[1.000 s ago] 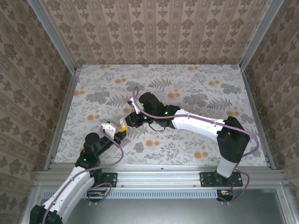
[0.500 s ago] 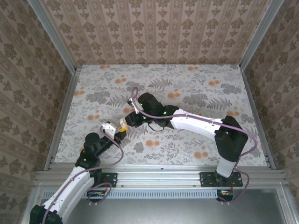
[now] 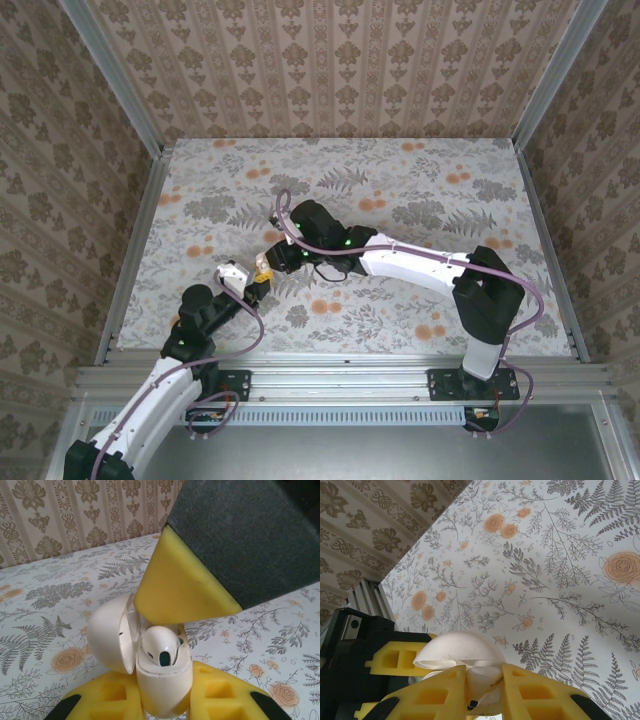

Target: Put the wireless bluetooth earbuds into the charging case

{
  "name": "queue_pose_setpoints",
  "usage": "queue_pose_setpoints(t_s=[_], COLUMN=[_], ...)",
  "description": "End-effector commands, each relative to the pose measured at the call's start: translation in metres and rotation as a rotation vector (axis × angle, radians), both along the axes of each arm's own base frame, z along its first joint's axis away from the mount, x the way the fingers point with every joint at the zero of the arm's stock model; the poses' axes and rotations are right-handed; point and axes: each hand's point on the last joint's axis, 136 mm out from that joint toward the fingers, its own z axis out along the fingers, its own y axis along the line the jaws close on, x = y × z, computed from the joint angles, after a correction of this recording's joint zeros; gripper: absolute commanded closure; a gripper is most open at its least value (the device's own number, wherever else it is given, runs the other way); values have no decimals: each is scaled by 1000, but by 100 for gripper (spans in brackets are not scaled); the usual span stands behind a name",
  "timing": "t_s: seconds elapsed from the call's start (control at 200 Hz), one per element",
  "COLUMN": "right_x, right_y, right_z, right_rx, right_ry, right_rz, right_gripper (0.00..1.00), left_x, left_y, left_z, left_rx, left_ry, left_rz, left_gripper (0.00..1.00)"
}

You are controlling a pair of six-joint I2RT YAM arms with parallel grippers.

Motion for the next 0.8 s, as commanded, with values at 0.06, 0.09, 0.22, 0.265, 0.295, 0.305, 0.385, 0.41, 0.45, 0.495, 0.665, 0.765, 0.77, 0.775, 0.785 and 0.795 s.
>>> queue_pose_setpoints(t_s=[0.06,0.09,0.22,0.265,0.295,0.305,0.385,0.41,0.45,0.495,0.665,0.765,0.77,0.775,0.785,0.795], right_x=[-1,-2,-3,-3,-4,-4,-5,-4,-4,-4,-5,-5,-5,-5,-5,-5], right_y=[7,8,8,8,8,8,7,7,6,5,2,0,0,0,0,0], right_z=[-1,0,0,1,3,3,7,8,10,11,20,26,27,27,28,29], right_rx=[-22,-22,-19,-13,-5,-4,9,11,13,15,39,61,63,65,69,71], right_ry=[-23,-23,-22,-21,-24,-23,-27,-29,-30,-33,-43,-49,-50,-50,-51,-50], right_rz=[15,19,24,25,26,24,22,20,18,14,7,1,1,0,1,0], right_gripper=[77,77,73,73,72,72,70,70,70,69,68,66,67,67,66,66], left_x=[0,0,0,0,0,0,0,0,0,0,0,0,0,0,0,0], left_y=[-2,-1,-1,-2,-1,-1,-1,-1,-2,-1,-2,-2,-1,-2,-1,-2], left_z=[19,18,18,18,18,18,17,17,17,17,18,19,19,18,18,19], left_rx=[-16,-16,-15,-16,-15,-14,-14,-14,-15,-14,-16,-17,-17,-17,-17,-18], left_ry=[-56,-55,-53,-52,-54,-53,-51,-51,-51,-51,-51,-53,-53,-52,-52,-55], left_rz=[-8,-6,-6,-8,-7,-6,-5,-6,-7,-7,-9,-8,-8,-8,-8,-8], left_gripper=[100,100,100,100,100,100,100,100,100,100,100,100,100,100,100,100])
